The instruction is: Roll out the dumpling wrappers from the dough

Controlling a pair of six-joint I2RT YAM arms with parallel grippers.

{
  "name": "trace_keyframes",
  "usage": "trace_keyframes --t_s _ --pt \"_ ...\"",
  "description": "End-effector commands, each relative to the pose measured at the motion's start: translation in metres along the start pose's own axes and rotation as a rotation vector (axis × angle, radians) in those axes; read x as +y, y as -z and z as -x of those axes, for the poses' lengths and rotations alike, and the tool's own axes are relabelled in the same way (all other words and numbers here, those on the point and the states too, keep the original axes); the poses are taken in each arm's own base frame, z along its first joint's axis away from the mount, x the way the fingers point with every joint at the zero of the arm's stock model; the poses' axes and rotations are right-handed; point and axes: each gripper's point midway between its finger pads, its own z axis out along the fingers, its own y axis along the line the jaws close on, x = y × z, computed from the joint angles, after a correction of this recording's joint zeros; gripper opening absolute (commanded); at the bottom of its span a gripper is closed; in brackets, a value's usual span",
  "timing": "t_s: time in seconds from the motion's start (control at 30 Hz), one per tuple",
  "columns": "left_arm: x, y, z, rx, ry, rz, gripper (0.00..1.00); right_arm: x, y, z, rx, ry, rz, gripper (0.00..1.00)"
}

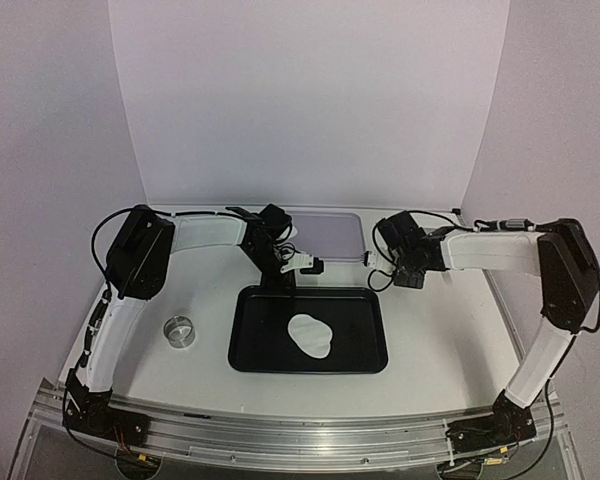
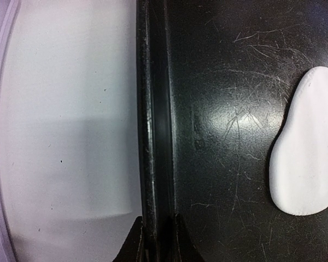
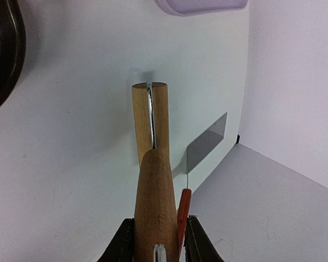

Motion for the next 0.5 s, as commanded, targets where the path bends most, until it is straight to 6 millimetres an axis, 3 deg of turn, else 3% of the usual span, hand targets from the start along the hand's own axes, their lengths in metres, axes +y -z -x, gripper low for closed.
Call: trace_keyframes --t_s 0.0,0.1,0.2,0.4,0.47 --pt "0.005 -0.010 -0.016 0.087 -0.106 0.033 0.00 -0.009 -0.010 0.024 -0.099 0.034 -0.047 0.00" --pt "0.007 -0.010 -0.015 0.085 -0.102 0.038 0.00 0.017 -0.017 0.012 -0.072 0.085 -0.009 0.00" --pt "0.009 -0.009 -0.015 0.081 -0.097 0.044 0.00 0.035 -0.012 -0.001 -0.076 0.101 0.016 0.01" --pt "0.011 -0.010 -0.014 0.078 -0.093 0.051 0.00 0.091 0.009 -0.009 -0.125 0.225 0.124 0.24" --pt "0.011 -0.010 -0.013 0.077 -0.093 0.052 0.00 0.099 0.012 -0.013 -0.113 0.222 0.143 0.31"
